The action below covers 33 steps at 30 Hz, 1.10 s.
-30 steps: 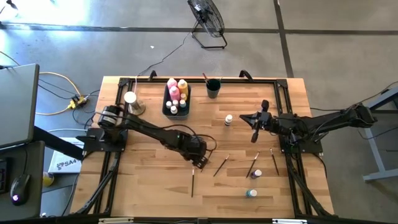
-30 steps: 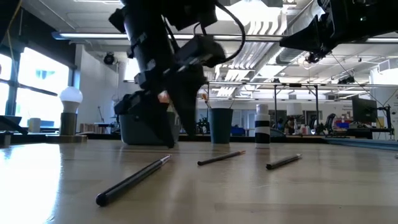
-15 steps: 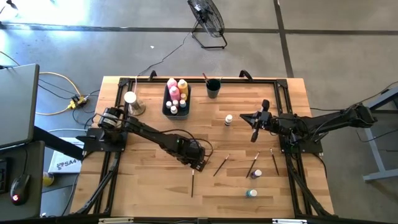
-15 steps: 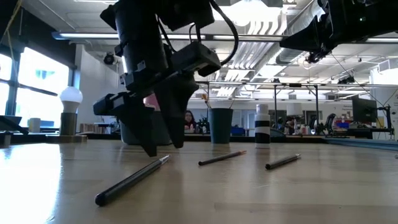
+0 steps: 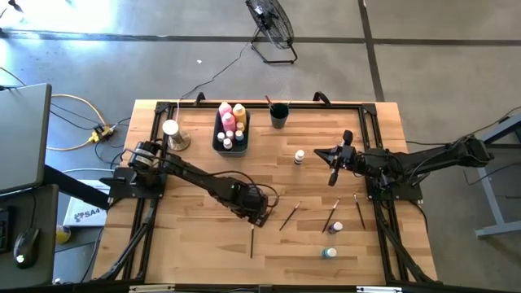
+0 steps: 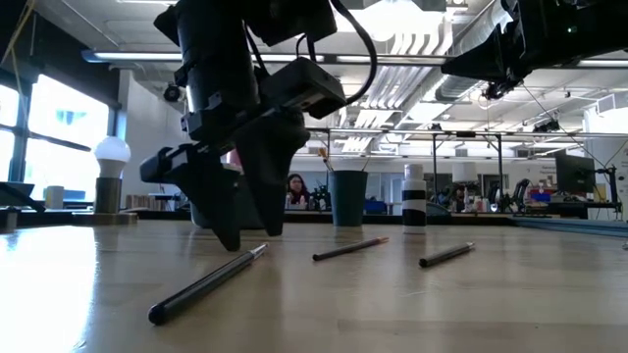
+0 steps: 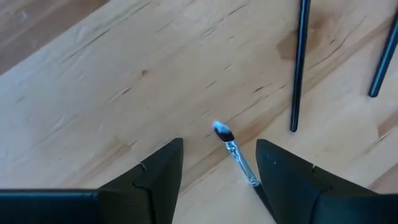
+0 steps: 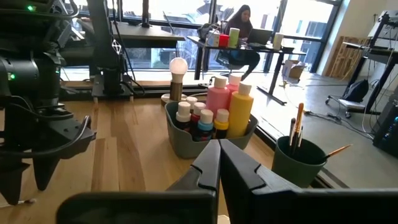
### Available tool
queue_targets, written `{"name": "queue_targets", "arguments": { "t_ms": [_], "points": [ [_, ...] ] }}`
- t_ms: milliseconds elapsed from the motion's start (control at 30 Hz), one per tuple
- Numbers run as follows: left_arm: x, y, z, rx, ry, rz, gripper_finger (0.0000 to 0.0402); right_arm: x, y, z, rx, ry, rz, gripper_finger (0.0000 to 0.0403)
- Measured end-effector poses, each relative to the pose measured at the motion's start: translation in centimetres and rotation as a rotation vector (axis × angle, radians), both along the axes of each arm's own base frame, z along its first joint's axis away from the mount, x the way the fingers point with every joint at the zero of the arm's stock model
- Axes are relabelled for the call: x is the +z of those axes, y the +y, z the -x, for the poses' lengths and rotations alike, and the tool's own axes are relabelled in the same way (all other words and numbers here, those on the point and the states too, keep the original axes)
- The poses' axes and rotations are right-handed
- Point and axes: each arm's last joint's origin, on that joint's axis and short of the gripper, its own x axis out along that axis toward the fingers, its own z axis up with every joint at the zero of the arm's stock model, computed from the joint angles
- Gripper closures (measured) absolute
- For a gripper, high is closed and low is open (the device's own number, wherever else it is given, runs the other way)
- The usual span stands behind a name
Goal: Pick & Place Paint Supplies
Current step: Put the silver paint brush into the green cup
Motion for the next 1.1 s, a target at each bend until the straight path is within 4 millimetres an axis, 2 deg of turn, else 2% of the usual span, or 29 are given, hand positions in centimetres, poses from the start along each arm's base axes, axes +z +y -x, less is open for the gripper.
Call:
{"name": "queue_targets", "arguments": {
  "t_ms": [300, 433, 700, 967, 1100],
  "points": [
    [0.1, 0.0, -0.2, -0.069, -0.030, -0.023, 0.0202, 0.0, 0.0, 0.0, 0.000, -0.004, -0.001, 0.0401],
    [0.1, -0.1, -0.1, -0.086, -0.022, 0.020, 0.0202, 0.0, 0.0, 0.0, -0.003, -0.015, -0.045, 0.0401],
    [0.1, -0.1, -0.1, -0.106, -0.025, 0.015, 0.0202, -0.9, 0.0, 0.1, -0.002, 0.058, -0.079, 0.0401],
    [0.2, -0.2, -0.4, -0.126, -0.060, 0.008, 0.0202, -1.4, 0.3, 0.1, 0.090, 0.110, -0.118, 0.0401],
    [0.9, 0.0, -0.3, -0.047, -0.061, 0.055, 0.0202, -1.7, 0.5, 0.1, 0.161, 0.143, -0.132, 0.0401]
  ]
}}
